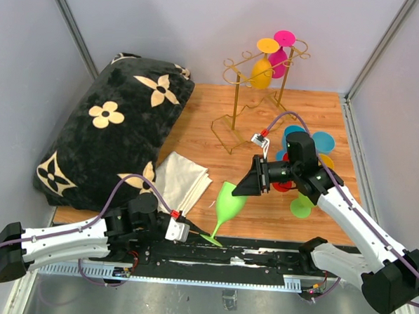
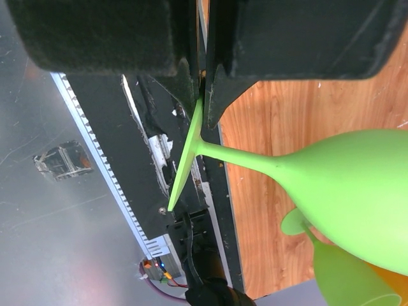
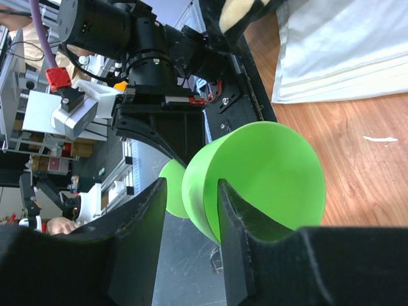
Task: Take the wine glass off the wine glass rack
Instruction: Place the wine glass at the center of the board.
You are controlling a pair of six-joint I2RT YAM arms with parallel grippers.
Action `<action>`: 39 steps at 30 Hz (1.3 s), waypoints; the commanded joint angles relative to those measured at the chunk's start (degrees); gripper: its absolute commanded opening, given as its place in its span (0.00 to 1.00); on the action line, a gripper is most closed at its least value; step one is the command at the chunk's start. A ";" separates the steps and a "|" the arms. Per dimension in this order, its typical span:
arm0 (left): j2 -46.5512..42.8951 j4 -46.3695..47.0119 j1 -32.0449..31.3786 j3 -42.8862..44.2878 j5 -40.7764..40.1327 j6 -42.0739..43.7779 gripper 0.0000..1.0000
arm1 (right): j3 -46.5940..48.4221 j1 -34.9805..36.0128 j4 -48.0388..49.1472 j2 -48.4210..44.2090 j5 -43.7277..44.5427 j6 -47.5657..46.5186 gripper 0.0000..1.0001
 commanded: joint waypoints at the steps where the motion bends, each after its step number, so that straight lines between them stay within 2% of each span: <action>1: 0.02 -0.47 -0.30 1.72 -4.13 0.32 0.01 | 1.78 -0.46 0.24 -0.84 -5.91 0.07 0.36; 9: 0.73 -0.49 -0.34 1.82 -6.17 0.03 0.01 | 1.51 -0.30 -1.59 -0.84 -8.69 -1.66 0.19; 13: 1.01 -0.12 -0.34 1.69 -9.48 -0.58 0.01 | 1.55 -0.21 -3.20 -1.30 -8.20 -3.34 0.12; 17: 1.02 1.07 -0.33 1.29 -11.80 -2.06 0.01 | 1.32 -0.21 -3.53 -2.14 -6.44 -4.12 0.01; 21: 0.78 1.10 -0.31 1.33 -11.56 -2.15 0.03 | 1.22 -0.21 -3.87 -3.15 -4.33 -4.81 0.01; 29: 0.93 -0.12 -0.29 2.11 -10.80 -4.68 0.33 | 1.05 -0.21 -4.21 -4.89 -0.29 -5.17 0.01; 35: 3.19 -3.65 -0.30 4.82 -11.28 -5.83 0.48 | 1.37 -0.20 -6.14 -6.40 3.84 -6.26 0.01; 39: 2.83 -2.49 -0.28 4.37 -14.27 -6.20 0.72 | 2.29 -0.12 -9.62 -7.92 10.81 -8.43 0.01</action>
